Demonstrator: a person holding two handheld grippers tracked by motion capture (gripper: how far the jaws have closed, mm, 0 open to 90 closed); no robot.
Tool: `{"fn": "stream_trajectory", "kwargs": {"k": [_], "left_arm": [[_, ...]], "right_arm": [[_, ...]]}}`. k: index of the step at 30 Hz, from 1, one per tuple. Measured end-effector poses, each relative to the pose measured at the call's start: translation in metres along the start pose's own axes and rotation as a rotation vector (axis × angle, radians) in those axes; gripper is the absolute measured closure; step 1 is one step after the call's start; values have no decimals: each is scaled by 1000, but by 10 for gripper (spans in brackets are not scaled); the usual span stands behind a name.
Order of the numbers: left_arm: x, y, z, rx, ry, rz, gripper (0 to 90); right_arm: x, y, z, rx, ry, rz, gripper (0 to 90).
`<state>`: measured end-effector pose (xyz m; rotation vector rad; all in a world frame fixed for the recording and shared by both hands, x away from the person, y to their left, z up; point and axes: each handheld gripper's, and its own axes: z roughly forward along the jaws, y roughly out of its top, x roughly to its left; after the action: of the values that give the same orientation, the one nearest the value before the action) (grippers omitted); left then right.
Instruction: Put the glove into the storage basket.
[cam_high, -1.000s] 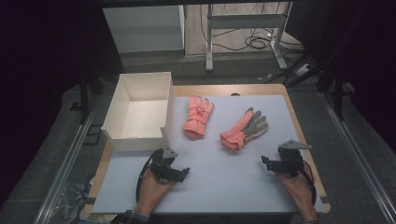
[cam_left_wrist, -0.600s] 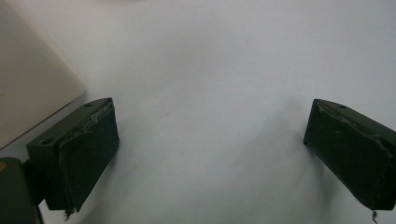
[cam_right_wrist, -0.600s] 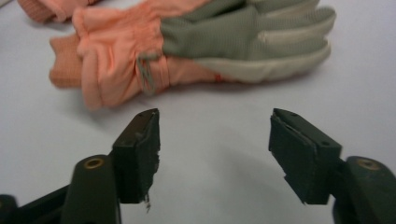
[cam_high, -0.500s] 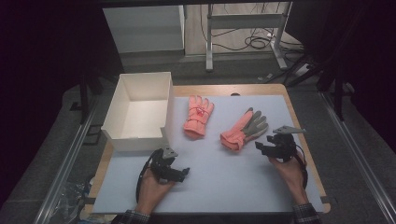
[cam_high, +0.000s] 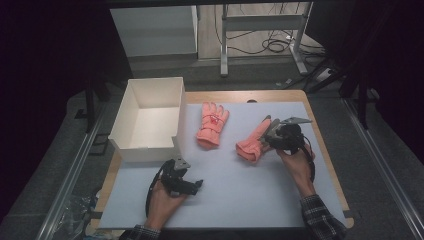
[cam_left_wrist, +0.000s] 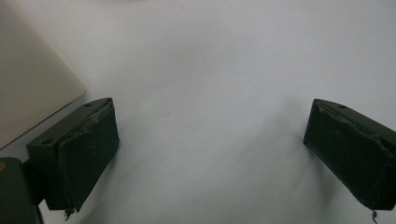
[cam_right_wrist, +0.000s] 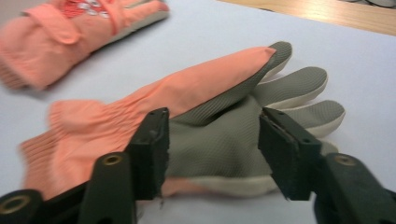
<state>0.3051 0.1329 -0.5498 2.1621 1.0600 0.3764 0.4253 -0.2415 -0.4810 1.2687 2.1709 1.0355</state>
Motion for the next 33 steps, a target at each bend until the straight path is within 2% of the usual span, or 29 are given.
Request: {"fn": "stream_trajectory", "kwargs": {"k": [5,8,14,17,19,22,28,30,33], "left_arm": [[0,0,0,0,0,0,33],[0,0,0,0,0,0,32],[0,0,0,0,0,0,32],[0,0,0,0,0,0,32],[0,0,0,0,0,0,32],[0,0,0,0,0,0,32],[0,0,0,0,0,0,33],[0,0,0,0,0,0,32],[0,0,0,0,0,-1,32]], "right_arm": [[-2,-1,20,50,-39,4,399],[-2,-5,29,77,-32,9,432],[3,-8,33,100,-57,-17,710],[5,-10,33,94,-59,-24,816],[4,-10,33,97,-55,-18,852],[2,-9,31,94,-34,-3,865],[-5,-6,22,60,40,43,872],[-5,-5,17,51,65,47,873],[-1,-2,8,33,95,21,873]]}}
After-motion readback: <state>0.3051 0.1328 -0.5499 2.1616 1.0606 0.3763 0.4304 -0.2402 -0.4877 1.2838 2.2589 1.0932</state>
